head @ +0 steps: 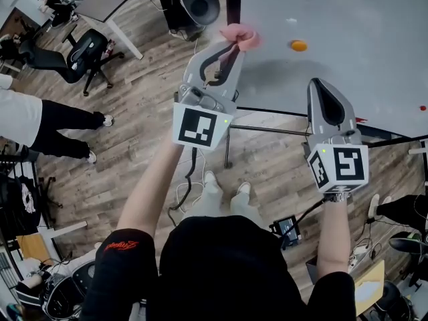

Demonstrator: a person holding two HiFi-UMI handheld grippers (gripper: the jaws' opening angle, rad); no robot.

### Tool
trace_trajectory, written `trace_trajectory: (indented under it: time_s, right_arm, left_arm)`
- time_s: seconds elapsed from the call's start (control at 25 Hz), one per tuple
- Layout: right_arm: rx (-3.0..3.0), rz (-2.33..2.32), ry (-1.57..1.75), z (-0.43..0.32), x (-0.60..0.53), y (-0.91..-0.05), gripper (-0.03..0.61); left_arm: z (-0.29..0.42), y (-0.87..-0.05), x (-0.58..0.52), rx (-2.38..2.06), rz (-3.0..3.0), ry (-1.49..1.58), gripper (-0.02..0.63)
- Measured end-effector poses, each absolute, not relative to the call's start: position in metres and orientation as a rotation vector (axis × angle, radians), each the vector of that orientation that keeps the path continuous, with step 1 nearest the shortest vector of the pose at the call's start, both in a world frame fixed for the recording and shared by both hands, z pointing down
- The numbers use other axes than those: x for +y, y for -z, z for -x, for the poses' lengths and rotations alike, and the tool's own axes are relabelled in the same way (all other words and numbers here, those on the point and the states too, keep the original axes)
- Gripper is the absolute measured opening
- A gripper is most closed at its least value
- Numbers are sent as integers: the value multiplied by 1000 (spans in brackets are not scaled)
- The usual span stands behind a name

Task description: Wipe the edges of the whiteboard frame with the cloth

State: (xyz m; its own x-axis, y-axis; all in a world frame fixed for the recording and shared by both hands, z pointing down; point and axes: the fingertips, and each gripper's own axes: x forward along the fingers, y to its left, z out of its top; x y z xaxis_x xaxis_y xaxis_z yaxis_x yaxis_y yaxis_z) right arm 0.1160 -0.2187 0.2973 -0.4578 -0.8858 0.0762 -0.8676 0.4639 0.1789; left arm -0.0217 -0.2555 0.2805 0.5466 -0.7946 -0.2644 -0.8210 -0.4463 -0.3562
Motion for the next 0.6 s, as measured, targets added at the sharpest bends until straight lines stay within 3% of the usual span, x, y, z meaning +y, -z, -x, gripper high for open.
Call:
trace_trajectory:
  time_s: [0.6]
  right_arm:
    - [-2539, -1522, 133, -114, -217, -316, 2]
  left_arm:
    - [24, -313, -256, 1354, 2391, -44, 21]
